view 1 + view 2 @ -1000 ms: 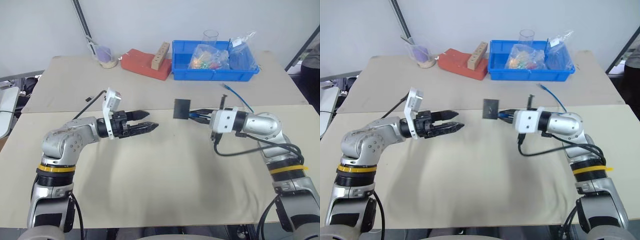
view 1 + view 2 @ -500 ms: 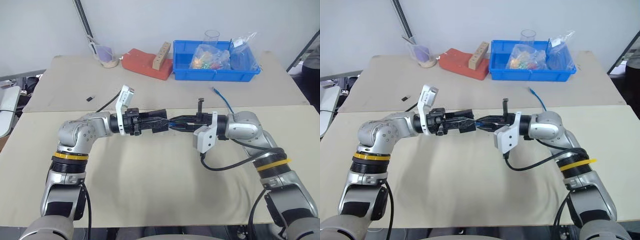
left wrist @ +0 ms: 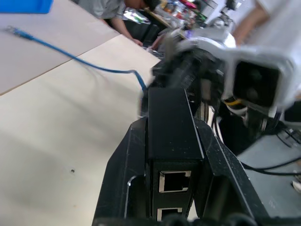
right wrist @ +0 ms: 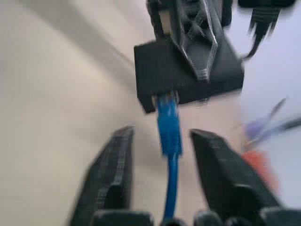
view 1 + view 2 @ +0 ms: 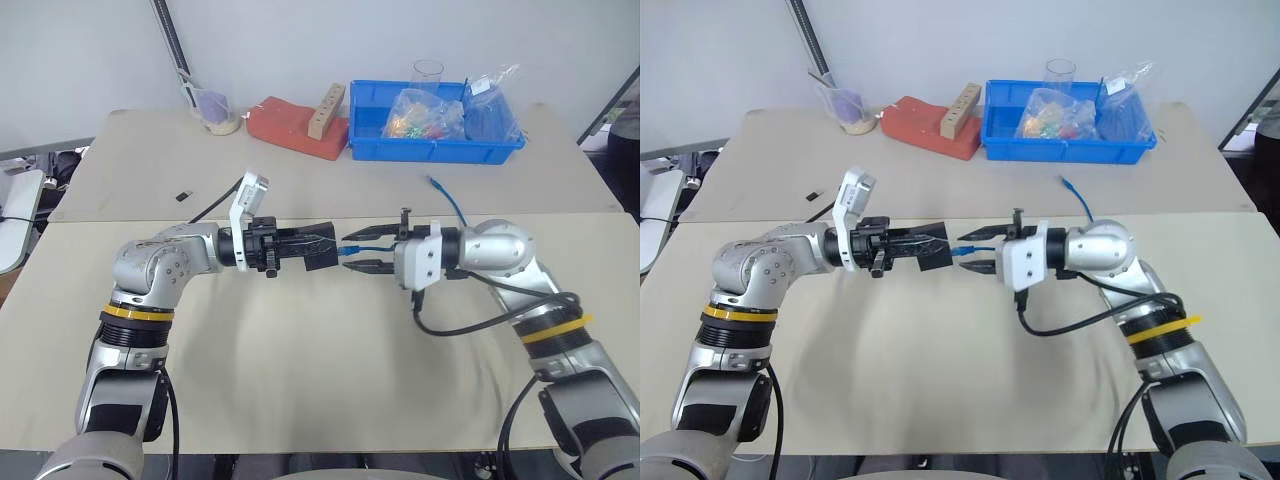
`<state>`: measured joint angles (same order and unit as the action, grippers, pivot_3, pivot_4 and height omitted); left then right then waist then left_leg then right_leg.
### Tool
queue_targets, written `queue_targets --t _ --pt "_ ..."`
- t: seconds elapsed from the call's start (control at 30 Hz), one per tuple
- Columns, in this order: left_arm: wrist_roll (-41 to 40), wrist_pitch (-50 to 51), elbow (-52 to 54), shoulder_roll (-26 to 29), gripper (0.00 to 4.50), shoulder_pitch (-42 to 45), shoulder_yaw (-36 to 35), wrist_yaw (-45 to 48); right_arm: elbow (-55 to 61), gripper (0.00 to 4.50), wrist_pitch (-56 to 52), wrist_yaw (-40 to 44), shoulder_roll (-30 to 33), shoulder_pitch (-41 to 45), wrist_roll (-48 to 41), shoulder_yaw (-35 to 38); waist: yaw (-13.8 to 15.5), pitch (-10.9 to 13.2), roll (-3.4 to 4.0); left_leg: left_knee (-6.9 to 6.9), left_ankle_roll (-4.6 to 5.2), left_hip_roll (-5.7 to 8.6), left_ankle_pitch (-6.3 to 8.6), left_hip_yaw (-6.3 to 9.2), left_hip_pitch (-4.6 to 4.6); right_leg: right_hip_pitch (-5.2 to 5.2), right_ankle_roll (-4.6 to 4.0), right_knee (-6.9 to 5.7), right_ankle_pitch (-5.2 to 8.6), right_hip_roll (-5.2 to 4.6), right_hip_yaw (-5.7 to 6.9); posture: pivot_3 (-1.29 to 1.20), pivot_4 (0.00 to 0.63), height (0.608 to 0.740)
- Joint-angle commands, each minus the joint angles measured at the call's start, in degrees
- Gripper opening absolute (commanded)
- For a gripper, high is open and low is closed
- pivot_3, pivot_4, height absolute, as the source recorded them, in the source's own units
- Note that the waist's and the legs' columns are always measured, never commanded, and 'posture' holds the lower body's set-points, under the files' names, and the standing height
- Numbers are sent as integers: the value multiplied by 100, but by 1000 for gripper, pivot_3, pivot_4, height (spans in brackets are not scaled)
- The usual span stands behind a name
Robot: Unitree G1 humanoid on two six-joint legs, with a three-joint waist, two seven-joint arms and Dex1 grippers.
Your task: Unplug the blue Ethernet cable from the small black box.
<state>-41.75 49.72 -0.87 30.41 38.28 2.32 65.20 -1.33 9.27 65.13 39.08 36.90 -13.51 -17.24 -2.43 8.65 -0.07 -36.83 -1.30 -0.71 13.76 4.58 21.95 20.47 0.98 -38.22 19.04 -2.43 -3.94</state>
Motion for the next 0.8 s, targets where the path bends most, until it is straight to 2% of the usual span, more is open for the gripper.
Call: queue_targets --t 0.03,0.1,0.17,0.27,0.3,0.33,0.47,0.8 --pt "51 -254 195 118 609 107 94 369 664 3887 -2767 222 216 201 -1360 232 3 0 0 1 0 0 0 1 -1 -1 0 0 0 0 0 0 150 740" --pt "80 -347 184 163 609 130 151 542 711 3887 -4206 102 195 441 -2027 385 -8 0 0 1 0 -1 0 4 0 -1 -1 0 0 2 1 0 150 740" --pt "152 -442 148 188 609 159 202 681 636 3887 -5132 93 141 671 -2445 496 -3 0 0 1 1 0 0 4 -1 1 -1 1 0 2 1 0 150 740" --pt "245 -567 91 212 609 196 261 795 502 3887 -5995 152 95 956 -2788 575 0 0 0 2 2 1 1 4 3 3 -1 4 0 2 3 0 150 740" --pt "255 -578 78 204 609 207 261 804 485 3887 -6064 128 75 998 -2766 585 1 0 0 2 4 1 2 4 3 3 -1 6 0 2 4 0 150 740" --pt "260 -585 71 202 609 215 261 813 483 3652 -6112 111 58 1022 -2749 600 4 0 0 2 4 2 2 4 4 3 0 9 0 1 4 0 150 740" --pt "269 -595 73 200 609 231 258 841 604 2407 -6373 254 66 1061 -2775 581 28 0 0 0 5 5 2 4 9 4 0 10 0 -1 6 0 150 740" --pt "332 -651 46 161 609 244 264 890 704 2407 -6464 165 -98 1020 -2591 551 -2 0 0 1 5 1 3 4 8 6 0 7 0 2 6 0 150 740"
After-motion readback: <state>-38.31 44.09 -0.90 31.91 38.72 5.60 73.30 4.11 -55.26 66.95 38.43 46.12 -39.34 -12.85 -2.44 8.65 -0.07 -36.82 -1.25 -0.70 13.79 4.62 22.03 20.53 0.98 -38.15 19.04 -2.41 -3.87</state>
